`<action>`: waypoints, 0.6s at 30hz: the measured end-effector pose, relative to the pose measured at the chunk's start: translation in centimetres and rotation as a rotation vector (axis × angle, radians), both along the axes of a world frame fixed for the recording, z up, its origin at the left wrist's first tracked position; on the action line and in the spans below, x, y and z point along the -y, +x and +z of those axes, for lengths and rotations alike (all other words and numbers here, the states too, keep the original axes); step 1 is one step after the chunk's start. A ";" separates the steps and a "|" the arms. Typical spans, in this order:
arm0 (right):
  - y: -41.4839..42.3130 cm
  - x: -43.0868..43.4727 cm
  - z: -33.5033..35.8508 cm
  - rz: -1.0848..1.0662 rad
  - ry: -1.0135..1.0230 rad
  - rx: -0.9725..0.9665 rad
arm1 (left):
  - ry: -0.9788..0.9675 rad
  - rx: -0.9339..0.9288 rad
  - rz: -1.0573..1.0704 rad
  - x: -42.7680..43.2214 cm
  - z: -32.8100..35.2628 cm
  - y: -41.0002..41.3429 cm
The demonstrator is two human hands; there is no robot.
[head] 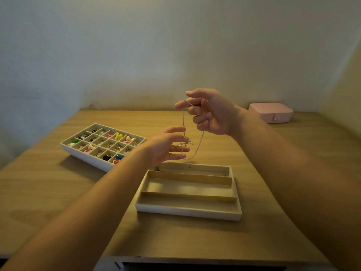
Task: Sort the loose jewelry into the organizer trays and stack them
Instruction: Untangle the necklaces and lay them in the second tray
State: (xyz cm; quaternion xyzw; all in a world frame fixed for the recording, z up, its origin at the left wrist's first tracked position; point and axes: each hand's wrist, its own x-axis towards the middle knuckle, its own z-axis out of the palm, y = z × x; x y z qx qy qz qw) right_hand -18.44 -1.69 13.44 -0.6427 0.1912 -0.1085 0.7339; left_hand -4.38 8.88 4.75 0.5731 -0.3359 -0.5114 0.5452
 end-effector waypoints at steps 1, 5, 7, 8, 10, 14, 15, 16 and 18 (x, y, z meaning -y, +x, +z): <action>-0.1 0.0 0.2 0.019 -0.005 -0.015 | -0.010 0.054 -0.010 0.1 0.2 -0.3; -0.6 0.0 0.7 0.099 -0.028 -0.051 | -0.090 0.231 -0.031 0.7 1.0 -1.9; -1.1 0.2 1.0 0.103 -0.033 -0.052 | -0.133 0.277 0.000 0.9 1.6 -2.4; -1.3 0.4 1.2 0.095 -0.037 -0.054 | -0.157 0.291 0.003 0.9 1.8 -2.3; -1.9 0.8 1.4 0.074 -0.039 -0.060 | -0.193 0.282 -0.011 0.7 2.0 -1.8; -3.4 1.9 1.5 0.035 -0.028 -0.060 | -0.225 0.121 -0.029 0.0 2.1 -0.2; -3.7 2.2 1.4 0.027 -0.023 -0.062 | -0.231 0.061 -0.036 -0.2 2.2 0.1; -4.1 2.4 1.2 0.024 -0.020 -0.066 | -0.237 0.021 -0.052 -0.5 2.3 0.4; -4.7 2.7 0.9 0.021 -0.022 -0.071 | -0.247 -0.015 -0.095 -1.2 2.4 0.9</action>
